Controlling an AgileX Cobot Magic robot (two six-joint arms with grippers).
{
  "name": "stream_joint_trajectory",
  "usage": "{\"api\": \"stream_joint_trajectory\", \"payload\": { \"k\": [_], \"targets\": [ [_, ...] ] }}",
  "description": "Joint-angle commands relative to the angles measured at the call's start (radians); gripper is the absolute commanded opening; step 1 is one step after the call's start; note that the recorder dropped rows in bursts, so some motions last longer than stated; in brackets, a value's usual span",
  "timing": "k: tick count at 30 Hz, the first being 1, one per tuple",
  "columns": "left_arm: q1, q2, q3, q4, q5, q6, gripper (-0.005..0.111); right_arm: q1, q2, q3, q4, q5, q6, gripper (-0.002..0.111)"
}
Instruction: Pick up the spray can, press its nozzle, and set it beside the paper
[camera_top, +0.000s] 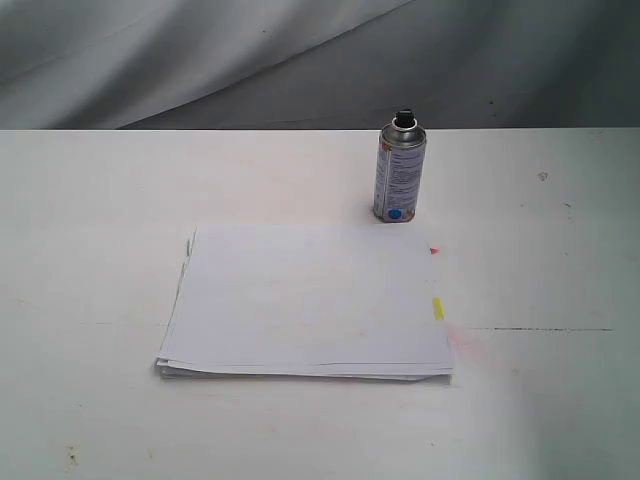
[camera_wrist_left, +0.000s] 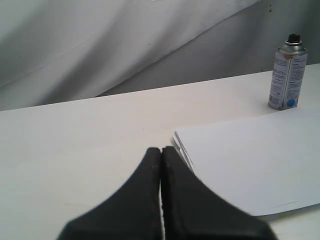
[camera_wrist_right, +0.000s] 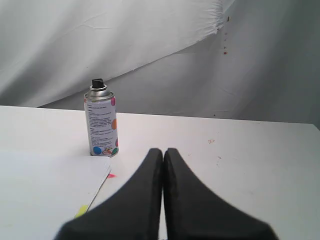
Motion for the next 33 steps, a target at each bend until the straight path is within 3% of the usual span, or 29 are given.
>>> {"api": "stream_joint_trajectory", "payload": {
  "k": [1,33],
  "targets": [
    [-0.005,-0.003,0.005,0.000,-0.012,-0.003,0.000,-0.008,-0.003,0.004,0.000,0.001,0.000,0.000],
    [-0.005,-0.003,0.005,0.000,-0.012,-0.002,0.000,-0.008,-0.003,-0.017,0.041,0.026,0.000,0.000]
  ]
}}
